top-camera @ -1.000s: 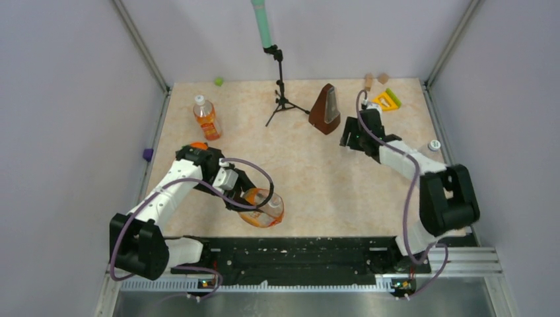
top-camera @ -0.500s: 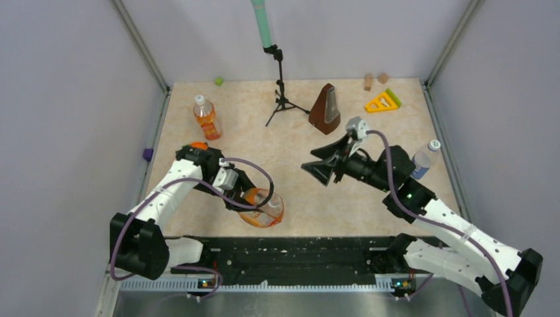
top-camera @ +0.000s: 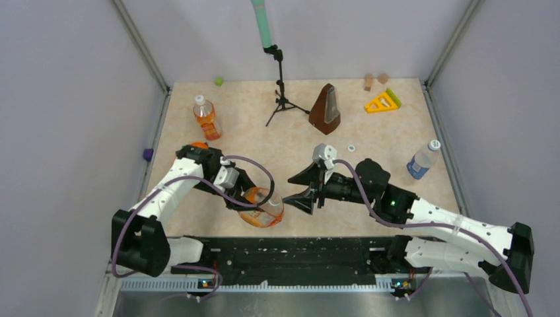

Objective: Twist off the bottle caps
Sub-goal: Place the plastic bottle at the center of the board.

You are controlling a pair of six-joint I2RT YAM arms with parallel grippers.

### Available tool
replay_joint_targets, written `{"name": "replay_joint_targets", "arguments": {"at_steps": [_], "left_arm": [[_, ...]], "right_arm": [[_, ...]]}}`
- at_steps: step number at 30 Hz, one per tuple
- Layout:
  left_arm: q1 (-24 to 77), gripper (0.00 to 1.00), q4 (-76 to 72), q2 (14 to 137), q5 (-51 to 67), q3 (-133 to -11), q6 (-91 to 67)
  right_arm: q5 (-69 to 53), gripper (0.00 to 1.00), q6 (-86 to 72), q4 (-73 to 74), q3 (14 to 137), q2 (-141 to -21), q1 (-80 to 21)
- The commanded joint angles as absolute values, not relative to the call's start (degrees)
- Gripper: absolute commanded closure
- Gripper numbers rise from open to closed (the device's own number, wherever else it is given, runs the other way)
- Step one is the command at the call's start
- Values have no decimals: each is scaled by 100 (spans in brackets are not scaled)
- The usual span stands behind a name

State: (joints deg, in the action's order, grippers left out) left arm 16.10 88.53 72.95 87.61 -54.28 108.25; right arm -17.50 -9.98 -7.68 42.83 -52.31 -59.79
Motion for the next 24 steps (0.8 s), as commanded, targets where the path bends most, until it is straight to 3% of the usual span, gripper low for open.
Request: {"name": "replay_joint_targets", "arguments": {"at_steps": [1, 16, 22, 23, 24], "left_arm": [[1573, 100, 9102, 7371, 9605, -5457, 10954], [1556, 100, 9101, 7457, 9610, -5440, 10961], [1554, 100, 9103, 7449, 9607, -5447, 10957], [1556, 100, 9104, 7459, 9608, -5449, 10952], [1553, 100, 9105, 7468, 9607, -5449, 10944]], "right_arm": [[-1796, 38, -836, -1265, 4312, -5281, -6247], [-1866, 40, -957, -2144, 4540, -5903, -6513], [-1845, 52, -941, -2291, 4588, -6047, -6515], [-1850, 56, -945, -2323, 4576, -6047, -6517], [-1846, 68, -959, -2343, 4568, -6048, -6514]]}}
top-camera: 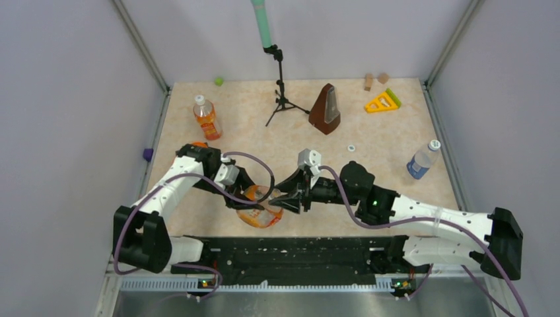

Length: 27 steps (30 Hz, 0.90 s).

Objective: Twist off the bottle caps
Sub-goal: Place the plastic bottle at the center of the board.

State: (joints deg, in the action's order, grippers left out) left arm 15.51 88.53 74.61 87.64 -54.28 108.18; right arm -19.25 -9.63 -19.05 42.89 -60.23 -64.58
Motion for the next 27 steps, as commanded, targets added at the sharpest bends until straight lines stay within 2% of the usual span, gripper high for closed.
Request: {"name": "replay_joint_targets", "arguments": {"at_steps": [1, 4, 7, 8, 9, 10, 14, 18, 23, 27], "left_arm": [[1555, 100, 9105, 7470, 9606, -5449, 10950], [1551, 100, 9104, 7468, 9604, -5451, 10947], [1539, 82, 9101, 7465, 9611, -5445, 11013], [1534, 60, 9105, 7469, 9601, -5441, 11046], [1511, 11, 9101, 7483, 9605, -5448, 11056], [1497, 4, 9098, 7506, 9599, -5457, 11049], [1383, 2, 9105, 7628, 9598, -5490, 11087], [1134, 2, 9097, 7813, 9599, -5520, 11108], [759, 2, 9092, 8123, 9600, -5692, 11168], [512, 2, 9096, 8137, 9600, -5816, 11224]], "right_arm": [[-1834, 75, -922, -2242, 4595, -6039, -6513], [-1698, 86, -870, -2112, 4586, -5984, -6513], [-1596, 96, -884, -2070, 4503, -5861, -6517], [-1591, 100, -886, -2065, 4472, -5823, -6519], [-1558, 100, -903, -2048, 4459, -5799, -6521], [-1503, 100, -904, -2010, 4450, -5774, -6514], [-1095, 100, -827, -1578, 4535, -5756, -6513], [-63, 100, -768, -994, 4518, -5652, -6518], [1463, 100, -875, -330, 4507, -5400, -6513], [3313, 100, -1110, 213, 4605, -5207, -6521]]}}
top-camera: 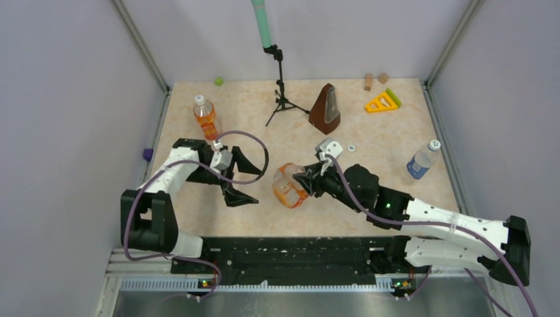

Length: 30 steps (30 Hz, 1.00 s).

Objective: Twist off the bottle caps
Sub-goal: Place the plastic bottle at the center of the board.

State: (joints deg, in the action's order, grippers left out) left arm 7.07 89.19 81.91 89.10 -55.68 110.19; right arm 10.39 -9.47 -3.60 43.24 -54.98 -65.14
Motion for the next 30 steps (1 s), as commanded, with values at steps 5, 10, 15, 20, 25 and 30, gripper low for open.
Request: {"name": "replay_joint_targets", "arguments": {"at_steps": [5, 10, 15, 20, 25, 30], "left_arm": [[437, 2, 9096, 7520, 9604, -6350, 10196], [447, 2, 9105, 6458, 9586, -7104, 8827], [-417, 2, 9098, 5521, 9582, -7263, 8631], [-1420, 2, 9103, 5298, 9479, -7457, 8823], [-2787, 2, 9103, 4967, 9591, -7163, 8870], [-3413, 2, 9092, 4785, 9589, -6939, 8787]], "right_arm": [[4833, 100, -1108, 979, 4900, -5190, -6317], [4939, 100, -1189, 1199, 5003, -5042, -5932], [4746, 100, -1327, 1219, 4944, -4764, -5920], [4544, 100, -1592, 1357, 4919, -4603, -5921], [4688, 100, -1809, 1627, 4948, -4468, -5916], [4619, 100, -1839, 1531, 4900, -4335, -5916]]}}
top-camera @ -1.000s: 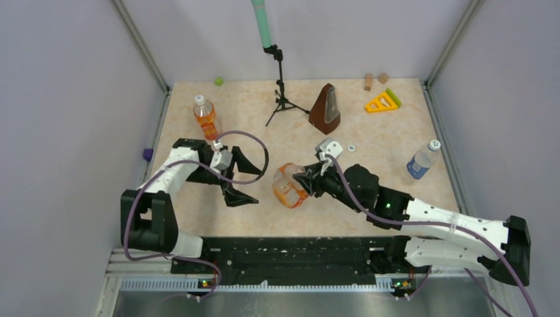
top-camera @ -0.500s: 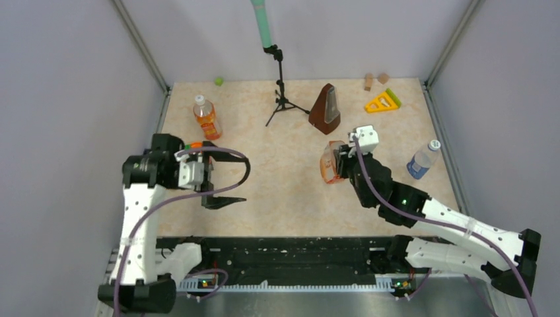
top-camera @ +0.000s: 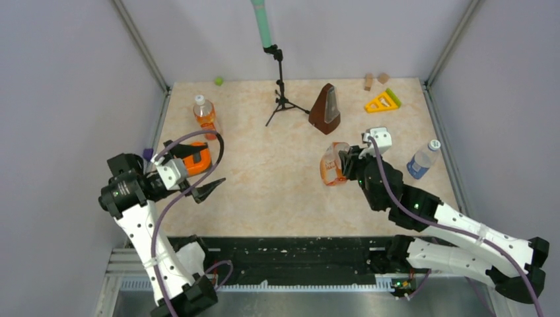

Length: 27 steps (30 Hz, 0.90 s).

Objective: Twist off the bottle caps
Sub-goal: Place the plastic bottle at the center of the board.

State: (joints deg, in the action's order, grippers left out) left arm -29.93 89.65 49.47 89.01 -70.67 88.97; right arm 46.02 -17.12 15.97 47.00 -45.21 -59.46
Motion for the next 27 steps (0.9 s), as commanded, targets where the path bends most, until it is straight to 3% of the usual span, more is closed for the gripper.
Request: {"name": "replay_joint_targets", "arguments": {"at_steps": [1, 5, 12, 18, 24, 27], "left_arm": [[-3636, 2, 9095, 4763, 9589, -6888, 8747], [-4398, 2, 9084, 4509, 9594, -6710, 8622], [-4424, 2, 9070, 5024, 9625, -6487, 8511], [-4421, 2, 9068, 5461, 9618, -6438, 8220], [-4103, 2, 9069, 5448, 9629, -6426, 8173], [-3856, 2, 9070, 5525, 9625, -6483, 8099]], "right_arm": [[4619, 100, -1868, 1536, 4896, -4327, -5920], [4806, 100, -2016, 1547, 4846, -4345, -5916], [6130, 100, -1677, 1465, 4869, -4639, -5639], [4813, 100, -1543, 1168, 4924, -5148, -4001], [4720, 100, -1174, 133, 4804, -6040, -3106], [3996, 100, -1206, -348, 4683, -6392, -2517]]}}
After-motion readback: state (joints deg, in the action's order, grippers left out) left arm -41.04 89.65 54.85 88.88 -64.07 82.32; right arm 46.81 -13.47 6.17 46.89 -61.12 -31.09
